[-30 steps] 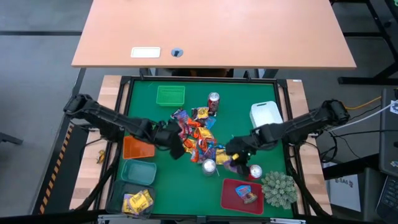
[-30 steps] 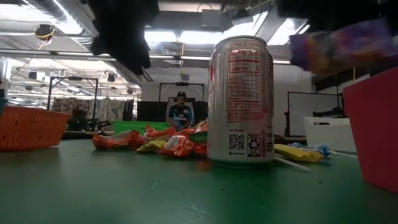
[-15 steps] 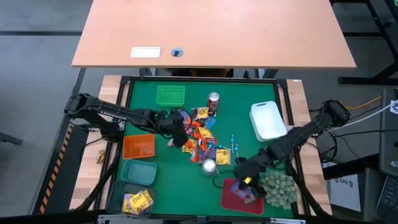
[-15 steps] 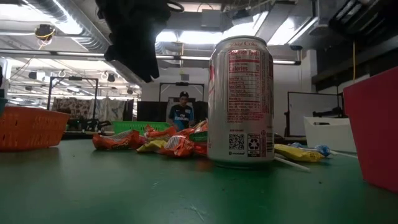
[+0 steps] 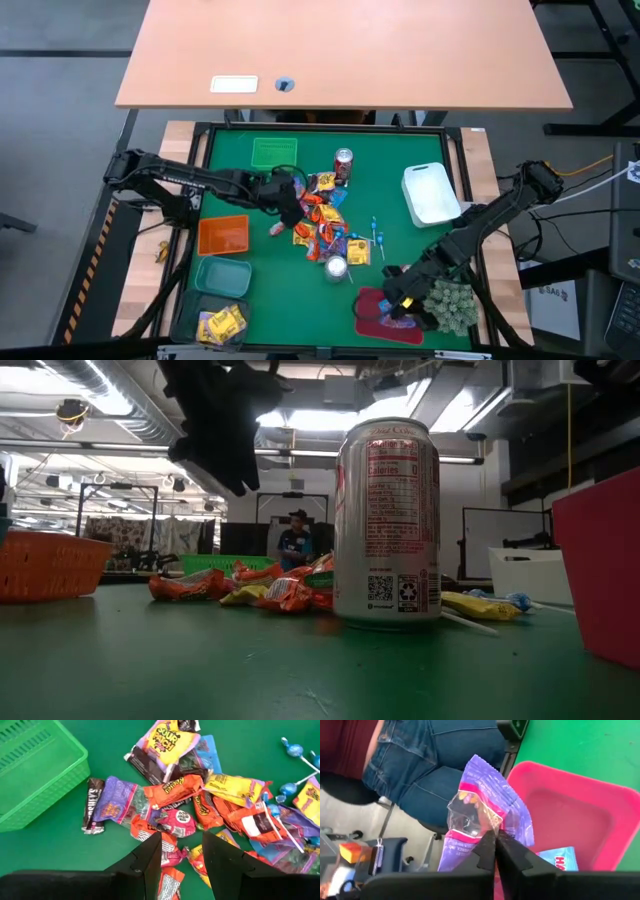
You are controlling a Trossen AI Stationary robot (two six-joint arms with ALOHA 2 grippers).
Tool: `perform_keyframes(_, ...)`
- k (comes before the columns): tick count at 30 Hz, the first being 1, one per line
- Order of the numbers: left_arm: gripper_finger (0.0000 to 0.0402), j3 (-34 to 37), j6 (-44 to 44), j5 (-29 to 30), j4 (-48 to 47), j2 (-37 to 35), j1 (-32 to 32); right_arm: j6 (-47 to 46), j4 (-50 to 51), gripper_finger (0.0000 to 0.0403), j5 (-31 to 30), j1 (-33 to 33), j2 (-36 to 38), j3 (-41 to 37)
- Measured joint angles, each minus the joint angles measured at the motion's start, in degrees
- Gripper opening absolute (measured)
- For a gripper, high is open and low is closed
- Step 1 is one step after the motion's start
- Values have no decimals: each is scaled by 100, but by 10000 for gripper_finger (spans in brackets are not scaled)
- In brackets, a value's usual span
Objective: Sort candy
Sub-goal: Put the purple candy into the red bin, then put the orange chocolate into the green bin
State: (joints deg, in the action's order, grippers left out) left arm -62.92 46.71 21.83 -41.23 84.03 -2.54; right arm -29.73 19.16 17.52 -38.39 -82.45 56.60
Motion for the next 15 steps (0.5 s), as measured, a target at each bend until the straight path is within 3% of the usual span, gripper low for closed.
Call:
perform_keyframes(9,130,0,73,192,-270,0,115,-23,35,110,2,0,-5,0)
perform_keyframes(15,131,2,73,402,-335,14,115,-23,40,132,0,0,-7,0)
